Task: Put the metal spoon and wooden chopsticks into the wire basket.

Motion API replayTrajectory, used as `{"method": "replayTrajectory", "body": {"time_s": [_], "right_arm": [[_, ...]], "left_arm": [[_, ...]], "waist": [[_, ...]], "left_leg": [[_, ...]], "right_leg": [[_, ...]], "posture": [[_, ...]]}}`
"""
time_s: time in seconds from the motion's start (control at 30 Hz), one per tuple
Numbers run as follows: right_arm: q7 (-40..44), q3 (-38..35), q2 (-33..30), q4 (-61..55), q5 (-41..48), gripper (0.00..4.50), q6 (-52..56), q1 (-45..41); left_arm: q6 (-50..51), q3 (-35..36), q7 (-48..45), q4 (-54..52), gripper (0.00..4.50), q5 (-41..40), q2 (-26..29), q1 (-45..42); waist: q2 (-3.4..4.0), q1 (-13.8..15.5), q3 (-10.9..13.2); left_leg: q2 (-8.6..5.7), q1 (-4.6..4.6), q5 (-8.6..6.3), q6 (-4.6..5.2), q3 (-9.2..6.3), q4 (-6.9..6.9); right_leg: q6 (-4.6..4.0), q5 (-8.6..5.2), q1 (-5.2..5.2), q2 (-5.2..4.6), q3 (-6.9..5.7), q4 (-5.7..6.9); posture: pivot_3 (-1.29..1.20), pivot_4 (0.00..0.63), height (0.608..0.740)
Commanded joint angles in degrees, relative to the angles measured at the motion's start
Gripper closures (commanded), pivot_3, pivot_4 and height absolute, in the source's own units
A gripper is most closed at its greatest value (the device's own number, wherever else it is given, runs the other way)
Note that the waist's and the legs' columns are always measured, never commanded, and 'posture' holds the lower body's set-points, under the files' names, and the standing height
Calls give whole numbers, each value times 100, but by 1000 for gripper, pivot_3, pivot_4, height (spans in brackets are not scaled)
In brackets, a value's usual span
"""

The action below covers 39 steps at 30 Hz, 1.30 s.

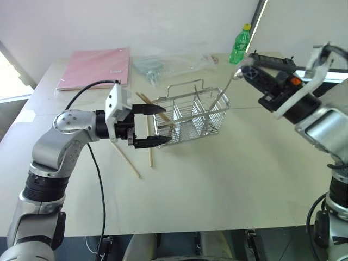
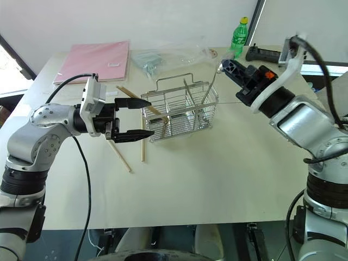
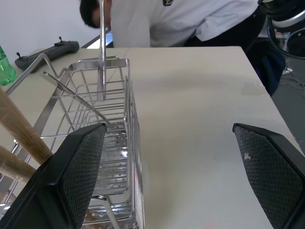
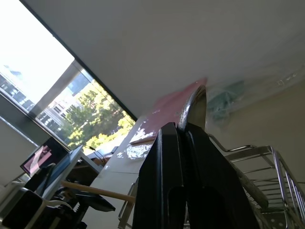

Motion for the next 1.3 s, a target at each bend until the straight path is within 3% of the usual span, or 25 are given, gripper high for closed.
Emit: {"method": "replayTrajectory", "body": {"time_s": [0.03,0.2,0.27,0.33,0.47,0.57,0.67,0.8,0.87,1.07,1.3], "right_arm": [[203,104,-53,-25,-403,4458,43,-189],[174,145,44,8,-448,2033,75,-267],[152,138,42,20,-468,855,103,-286],[111,96,8,22,-454,59,123,-280],[256,-82,-264,49,-511,59,246,-245],[805,-272,-723,82,-646,59,471,-223],[2167,-593,-1489,-79,-1083,59,739,-21],[4512,-1012,-2263,-831,-2605,59,201,934],[5282,-1329,-2232,-1129,-2901,59,-21,1441],[6556,-2170,-1802,-1939,-2756,59,-60,2808],[7050,-1807,-1220,-2507,-4367,59,-878,4081]], "left_arm": [[-63,150,-4,-92,0,-35,56,-147],[-103,120,16,-99,0,-11,16,-119],[-123,110,19,-85,0,5,3,-116],[-137,113,27,-76,0,13,-6,-113],[-155,120,55,-69,0,25,-24,-114],[-148,159,118,-68,0,43,-15,-137],[-2,319,317,17,0,-19,17,-225],[232,648,735,328,0,-109,6,-422],[338,837,947,540,0,-111,21,-500],[366,1165,1490,1352,0,322,326,-468],[504,1090,2209,1712,0,969,524,-46]], "waist": [[0,0,0],[0,1,0],[0,1,0],[0,1,0],[0,8,0],[-1,15,1],[-2,23,2],[-7,30,1],[-8,1,2],[-22,17,11],[-41,119,14]], "left_leg": [[0,0,0,0,0,0],[0,-3,0,0,-1,0],[0,-3,0,0,-1,0],[0,-4,0,0,-1,0],[-1,-6,0,0,-1,0],[-2,-10,0,0,-1,1],[-3,-17,0,0,-1,2],[-3,-22,-3,4,-5,2],[-1,-17,-4,6,-3,2],[3,6,-5,5,0,3],[3,21,-7,1,5,4]], "right_leg": [[0,0,0,0,0,0],[0,0,-2,0,0,0],[0,0,-3,0,0,-1],[0,0,-3,0,-1,-1],[0,0,-3,0,-1,-1],[0,0,-4,-1,-2,-4],[2,1,-7,-1,-5,-7],[28,9,-9,3,-17,-7],[34,8,-5,3,-18,-5],[36,8,9,2,-16,3],[51,-4,21,-6,-10,-2]], "posture": [[0,150,709],[0,150,709],[0,150,709],[0,150,709],[0,150,709],[0,150,709],[0,150,709],[0,150,709],[0,150,709],[0,150,709],[0,150,709]]}}
